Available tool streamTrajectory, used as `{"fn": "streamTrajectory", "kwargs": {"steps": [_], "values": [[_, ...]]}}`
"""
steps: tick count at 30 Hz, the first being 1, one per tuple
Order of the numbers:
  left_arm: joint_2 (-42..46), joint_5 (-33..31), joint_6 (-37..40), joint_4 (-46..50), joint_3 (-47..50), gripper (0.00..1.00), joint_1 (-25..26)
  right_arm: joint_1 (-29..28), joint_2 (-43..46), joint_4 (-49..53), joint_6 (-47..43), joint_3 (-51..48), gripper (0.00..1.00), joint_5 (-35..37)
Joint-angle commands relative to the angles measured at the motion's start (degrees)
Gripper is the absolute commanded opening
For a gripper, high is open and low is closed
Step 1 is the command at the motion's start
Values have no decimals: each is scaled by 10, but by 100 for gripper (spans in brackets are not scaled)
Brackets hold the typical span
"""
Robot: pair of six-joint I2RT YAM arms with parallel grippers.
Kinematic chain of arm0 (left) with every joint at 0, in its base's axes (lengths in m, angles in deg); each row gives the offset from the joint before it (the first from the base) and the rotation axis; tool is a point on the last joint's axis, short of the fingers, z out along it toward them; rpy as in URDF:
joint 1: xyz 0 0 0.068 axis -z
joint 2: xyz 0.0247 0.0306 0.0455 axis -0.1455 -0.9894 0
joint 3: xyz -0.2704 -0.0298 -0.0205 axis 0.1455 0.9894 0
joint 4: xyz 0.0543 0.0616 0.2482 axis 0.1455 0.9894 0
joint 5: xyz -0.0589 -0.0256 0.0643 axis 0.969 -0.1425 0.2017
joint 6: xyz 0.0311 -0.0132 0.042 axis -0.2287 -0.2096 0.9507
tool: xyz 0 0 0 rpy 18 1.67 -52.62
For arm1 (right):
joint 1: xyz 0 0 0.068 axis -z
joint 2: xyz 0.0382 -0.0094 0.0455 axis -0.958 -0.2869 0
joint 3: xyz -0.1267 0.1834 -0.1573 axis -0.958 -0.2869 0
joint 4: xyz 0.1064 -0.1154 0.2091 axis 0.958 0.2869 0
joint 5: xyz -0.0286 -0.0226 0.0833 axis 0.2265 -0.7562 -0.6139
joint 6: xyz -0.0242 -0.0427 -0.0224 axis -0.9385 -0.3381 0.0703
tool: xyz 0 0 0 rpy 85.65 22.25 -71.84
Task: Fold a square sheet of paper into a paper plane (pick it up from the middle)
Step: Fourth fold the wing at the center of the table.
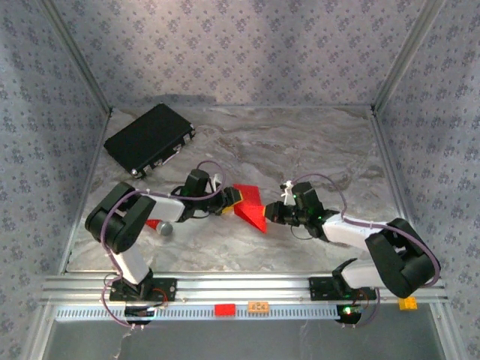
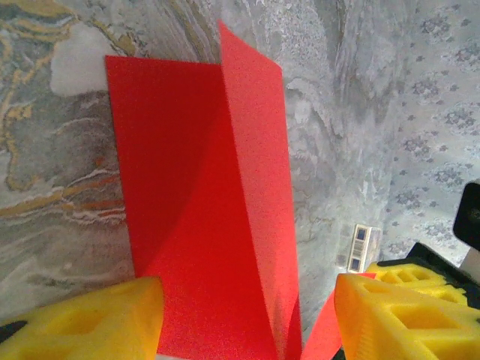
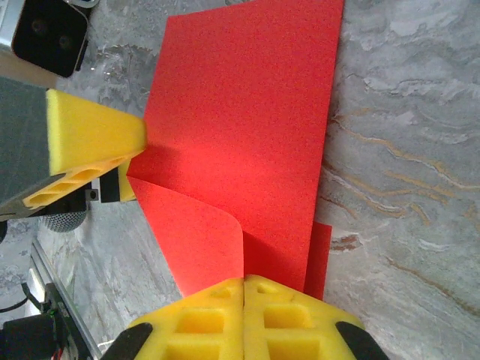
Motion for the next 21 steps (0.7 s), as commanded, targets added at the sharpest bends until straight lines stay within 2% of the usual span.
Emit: {"fn": "streamTrajectory", "kwargs": {"steps": [1, 6, 10, 13, 21], "values": [[-16, 21, -19, -42, -15, 57, 0, 4, 7, -4, 8, -6, 8, -9], [-25, 24, -24, -49, -19, 46, 0, 5, -3, -9, 8, -5, 8, -13], [-32, 25, -27, -52, -22, 30, 0, 5, -9, -13, 9, -3, 9, -19], [-21, -4, -42, -67, -4, 13, 2, 6, -1, 13, 1, -3, 18, 3], [59, -136, -54, -35, 38, 7, 44, -4, 130, 150, -62, -9, 54, 119]]}}
